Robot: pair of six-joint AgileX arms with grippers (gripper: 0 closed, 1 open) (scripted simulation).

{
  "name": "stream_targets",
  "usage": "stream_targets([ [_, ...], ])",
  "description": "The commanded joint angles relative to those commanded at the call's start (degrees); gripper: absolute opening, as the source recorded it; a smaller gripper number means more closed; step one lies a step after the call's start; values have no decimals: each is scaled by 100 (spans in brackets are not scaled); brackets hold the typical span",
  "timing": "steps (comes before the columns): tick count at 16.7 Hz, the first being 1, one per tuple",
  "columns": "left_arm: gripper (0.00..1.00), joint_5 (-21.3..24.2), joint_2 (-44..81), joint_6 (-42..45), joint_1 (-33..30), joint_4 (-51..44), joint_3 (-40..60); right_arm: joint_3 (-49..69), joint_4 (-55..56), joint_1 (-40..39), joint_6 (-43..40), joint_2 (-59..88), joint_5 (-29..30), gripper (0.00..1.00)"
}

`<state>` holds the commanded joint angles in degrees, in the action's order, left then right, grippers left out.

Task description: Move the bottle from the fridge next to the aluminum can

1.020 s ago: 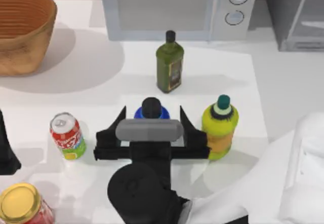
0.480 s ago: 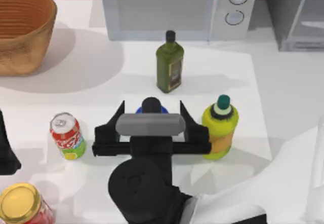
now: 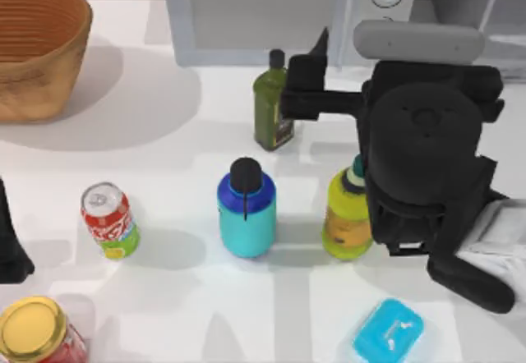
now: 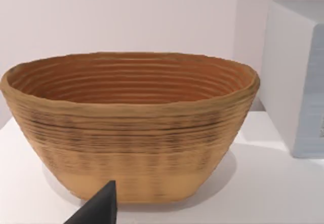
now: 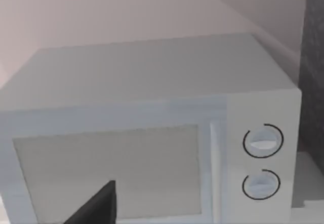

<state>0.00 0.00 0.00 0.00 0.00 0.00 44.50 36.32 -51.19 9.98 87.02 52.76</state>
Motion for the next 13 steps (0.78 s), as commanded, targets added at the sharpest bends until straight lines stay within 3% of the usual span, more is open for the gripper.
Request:
stream_targets([
  [13, 100, 0, 0, 0, 0, 0, 0, -3635, -3235, 4267, -783, -7569, -4371, 100],
])
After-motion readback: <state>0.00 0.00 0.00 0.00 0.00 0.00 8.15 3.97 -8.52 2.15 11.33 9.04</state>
